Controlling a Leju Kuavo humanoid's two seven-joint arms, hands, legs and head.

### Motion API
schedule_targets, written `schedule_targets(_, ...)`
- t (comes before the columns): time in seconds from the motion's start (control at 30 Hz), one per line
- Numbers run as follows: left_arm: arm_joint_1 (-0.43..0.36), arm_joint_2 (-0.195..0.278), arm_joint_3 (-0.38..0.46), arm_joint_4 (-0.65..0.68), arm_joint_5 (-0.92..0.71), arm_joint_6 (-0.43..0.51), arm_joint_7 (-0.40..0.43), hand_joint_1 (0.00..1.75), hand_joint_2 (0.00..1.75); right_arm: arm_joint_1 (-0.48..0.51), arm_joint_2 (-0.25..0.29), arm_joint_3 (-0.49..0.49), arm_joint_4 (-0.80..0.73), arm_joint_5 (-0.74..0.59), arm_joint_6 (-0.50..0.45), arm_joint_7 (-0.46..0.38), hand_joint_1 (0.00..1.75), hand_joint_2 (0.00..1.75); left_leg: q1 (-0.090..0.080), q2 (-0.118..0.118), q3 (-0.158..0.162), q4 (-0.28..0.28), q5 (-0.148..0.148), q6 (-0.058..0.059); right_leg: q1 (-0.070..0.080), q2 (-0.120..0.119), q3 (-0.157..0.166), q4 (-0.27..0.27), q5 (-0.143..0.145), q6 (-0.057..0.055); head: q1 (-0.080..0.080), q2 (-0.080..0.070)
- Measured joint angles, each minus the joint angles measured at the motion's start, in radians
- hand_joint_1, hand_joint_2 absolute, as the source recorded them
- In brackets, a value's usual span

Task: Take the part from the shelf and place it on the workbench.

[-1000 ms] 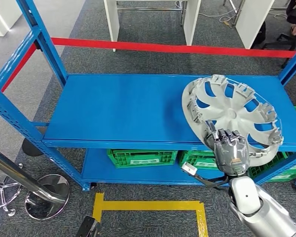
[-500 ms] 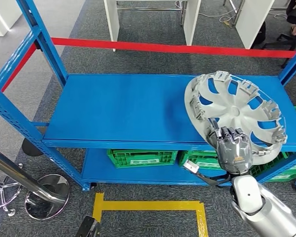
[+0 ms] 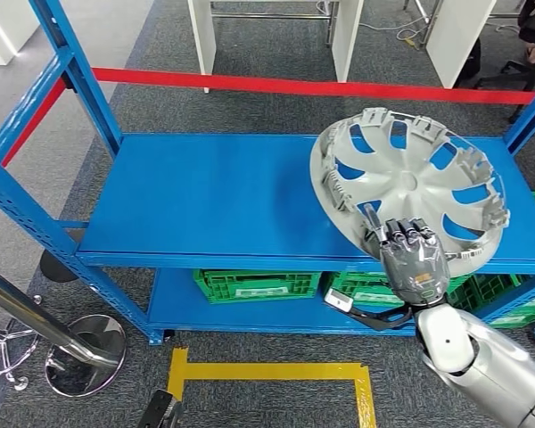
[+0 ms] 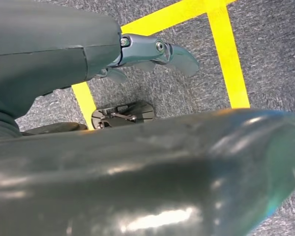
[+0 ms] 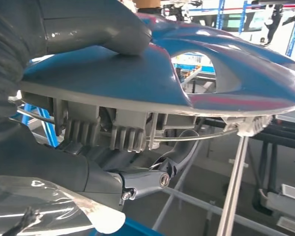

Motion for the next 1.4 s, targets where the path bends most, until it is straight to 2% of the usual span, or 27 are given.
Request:
schedule_targets(0.5,-0.001,0.0,0.001,0.0,-0.016,0.022,-0.002,0.0,0.0,-0.021,-0.027,0.089,-0.015,0.0,0.0,0.0,1.75,1.75,0.0,0.0,0.0,0.0,0.0,0.0,0.0,0.0,0.0,0.0,0.0,0.0,0.0,0.0)
schedule_targets(1.2,-0.001,0.001,0.001,0.0,-0.018,0.019,0.016,0.0,0.0,-0.013,-0.028,0.09,-0.015,0.0,0.0,0.0,1.75,1.75,-0.005,0.0,-0.001,0.004,-0.001,0.002,-0.004,-0.001,0.0,-0.001,0.001,0.001,0.0,0.0)
schedule_targets(1.33,-0.002,0.003,0.001,0.0,-0.021,0.02,0.017,0.0,0.0,-0.008,-0.028,0.086,-0.015,0.0,0.0,0.0,1.75,1.75,-0.01,0.0,-0.002,0.007,-0.003,0.006,-0.009,0.0,0.0,-0.003,0.002,0.008,0.0,0.0)
schedule_targets(1.4,-0.003,0.003,0.001,0.0,-0.023,0.021,0.017,0.0,0.0,-0.007,-0.028,0.084,-0.015,0.0,0.0,0.0,1.75,1.75,-0.01,0.0,0.0,-0.001,0.001,0.014,-0.009,0.001,0.001,-0.008,0.003,0.014,0.0,0.0)
